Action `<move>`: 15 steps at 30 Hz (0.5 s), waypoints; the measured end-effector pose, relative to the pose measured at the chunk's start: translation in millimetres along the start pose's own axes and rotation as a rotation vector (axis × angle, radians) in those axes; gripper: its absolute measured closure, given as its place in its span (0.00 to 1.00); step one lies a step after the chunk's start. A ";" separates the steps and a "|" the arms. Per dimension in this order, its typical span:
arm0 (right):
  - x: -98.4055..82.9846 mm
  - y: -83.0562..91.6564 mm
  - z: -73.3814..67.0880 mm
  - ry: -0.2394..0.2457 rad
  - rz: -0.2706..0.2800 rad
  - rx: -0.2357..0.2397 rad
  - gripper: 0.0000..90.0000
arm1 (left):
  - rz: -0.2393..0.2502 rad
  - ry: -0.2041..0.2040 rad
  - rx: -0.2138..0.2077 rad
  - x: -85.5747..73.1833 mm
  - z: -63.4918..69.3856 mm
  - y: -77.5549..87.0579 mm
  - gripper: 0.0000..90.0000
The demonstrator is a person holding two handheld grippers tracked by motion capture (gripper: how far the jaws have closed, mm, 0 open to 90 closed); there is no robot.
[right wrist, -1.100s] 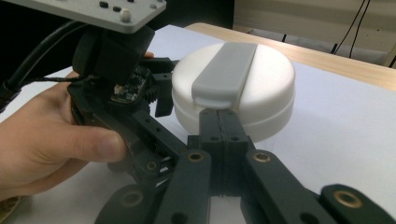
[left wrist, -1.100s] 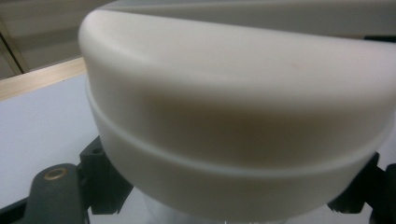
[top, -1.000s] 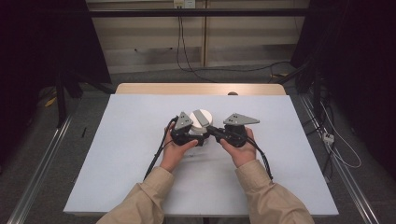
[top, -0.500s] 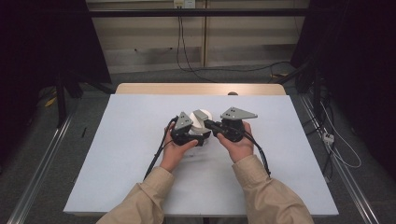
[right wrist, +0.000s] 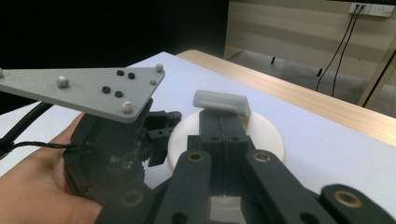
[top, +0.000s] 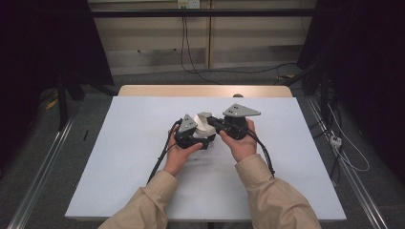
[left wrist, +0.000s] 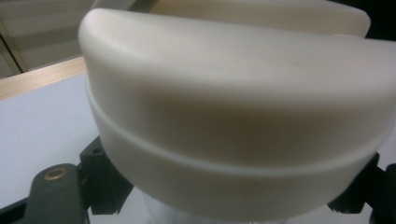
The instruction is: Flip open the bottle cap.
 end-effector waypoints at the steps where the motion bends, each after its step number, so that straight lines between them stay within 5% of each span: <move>1: 0.6 -0.7 0.2 0.004 -0.002 -0.005 1.00 | 0.000 -0.001 0.000 0.0 0.0 0.0 0.20; 15: 9.4 -8.9 4.0 0.015 -0.004 -0.022 1.00 | 0.000 0.001 -0.001 -0.1 0.1 -0.1 0.20</move>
Point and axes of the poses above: each handheld gripper's, and its own axes: y roughly backward along the jaws, x roughly out of its top, z roughly to its right, the point moved 2 cm from there along -y, roughly forward along the jaws, and after that the axes turned 10 degrees about x, right-handed, at the moved point
